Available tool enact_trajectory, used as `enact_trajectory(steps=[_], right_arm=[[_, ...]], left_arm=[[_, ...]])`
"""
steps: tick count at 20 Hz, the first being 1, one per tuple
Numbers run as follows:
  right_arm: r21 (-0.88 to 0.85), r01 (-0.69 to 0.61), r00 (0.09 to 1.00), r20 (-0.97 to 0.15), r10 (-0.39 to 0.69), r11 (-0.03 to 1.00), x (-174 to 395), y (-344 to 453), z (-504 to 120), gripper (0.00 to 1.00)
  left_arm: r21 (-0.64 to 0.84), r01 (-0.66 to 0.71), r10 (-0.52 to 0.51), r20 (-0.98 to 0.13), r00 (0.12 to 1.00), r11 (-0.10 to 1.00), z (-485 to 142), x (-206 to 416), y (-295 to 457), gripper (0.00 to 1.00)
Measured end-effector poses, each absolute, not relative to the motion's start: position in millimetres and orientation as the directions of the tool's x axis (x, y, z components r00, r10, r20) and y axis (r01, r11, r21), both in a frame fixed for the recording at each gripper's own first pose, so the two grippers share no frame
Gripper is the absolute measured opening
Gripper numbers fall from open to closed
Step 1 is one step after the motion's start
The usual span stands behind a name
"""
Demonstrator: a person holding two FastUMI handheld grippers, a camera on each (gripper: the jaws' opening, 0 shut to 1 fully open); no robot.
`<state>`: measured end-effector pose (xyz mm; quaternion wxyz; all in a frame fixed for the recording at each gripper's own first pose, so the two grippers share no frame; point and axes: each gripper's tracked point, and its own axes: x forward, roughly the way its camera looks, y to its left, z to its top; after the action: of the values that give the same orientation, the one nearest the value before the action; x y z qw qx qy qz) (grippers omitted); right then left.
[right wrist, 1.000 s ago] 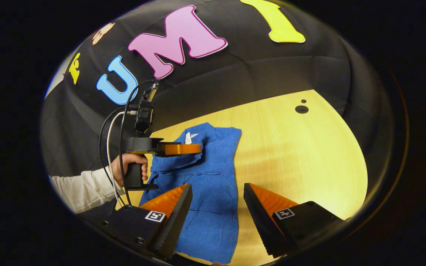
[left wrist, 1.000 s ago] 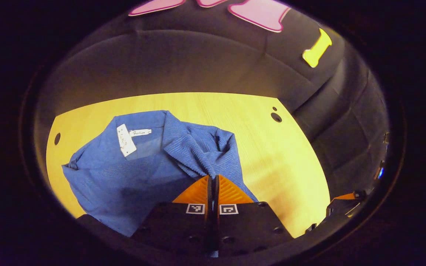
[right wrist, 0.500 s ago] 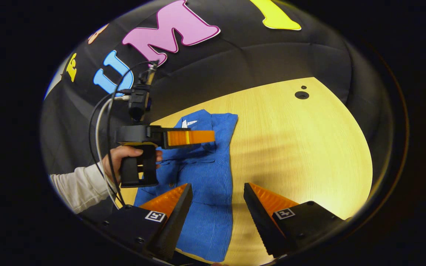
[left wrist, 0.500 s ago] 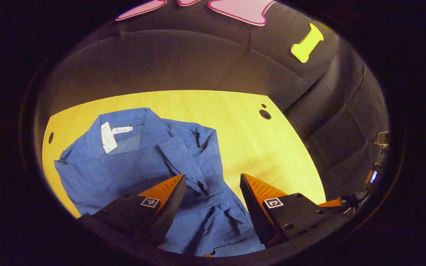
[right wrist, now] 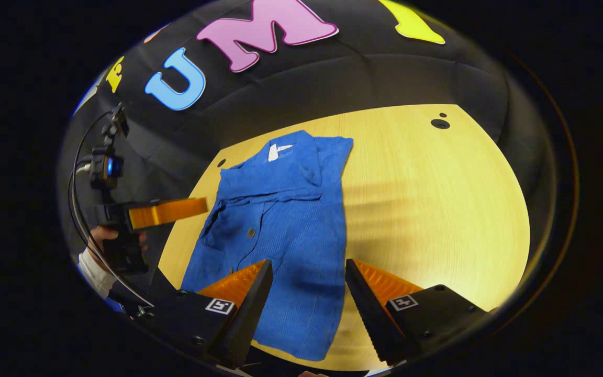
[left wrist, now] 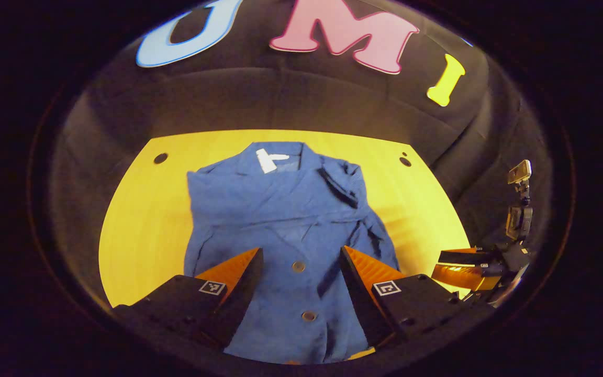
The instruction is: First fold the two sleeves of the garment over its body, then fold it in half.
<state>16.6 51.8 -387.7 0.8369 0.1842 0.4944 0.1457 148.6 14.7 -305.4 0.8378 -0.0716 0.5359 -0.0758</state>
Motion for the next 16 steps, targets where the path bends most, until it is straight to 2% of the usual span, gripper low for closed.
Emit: enact_trajectory(steps=[3,4,5,7,11,16], right_arm=[[0.401,-0.031,0.451,-0.812,0.370,0.916,-18,61,-392,0.90],[0.393,-0.017,0.447,-0.819,0.359,0.919,-30,66,-393,0.90],[0.378,-0.003,0.435,-0.833,0.341,0.926,-42,69,-397,0.90],[0.349,0.007,0.366,-0.873,0.322,0.937,-76,76,-406,0.90],[0.277,-0.001,0.293,-0.919,0.265,0.961,-111,81,-425,0.91],[0.212,0.022,0.216,-0.955,0.202,0.977,-129,75,-443,0.93]], left_arm=[[-0.216,-0.081,-0.179,-0.929,0.323,0.973,-336,80,52,0.85],[-0.200,-0.104,-0.162,-0.942,0.295,0.974,-347,62,64,0.82],[-0.173,-0.121,-0.135,-0.954,0.269,0.977,-357,44,78,0.86],[-0.132,-0.135,-0.101,-0.972,0.213,0.982,-369,12,103,0.85],[-0.094,-0.156,-0.073,-0.988,0.133,0.983,-387,-23,123,0.85],[-0.108,-0.143,-0.098,-0.992,0.074,0.984,-408,-45,127,0.85]])
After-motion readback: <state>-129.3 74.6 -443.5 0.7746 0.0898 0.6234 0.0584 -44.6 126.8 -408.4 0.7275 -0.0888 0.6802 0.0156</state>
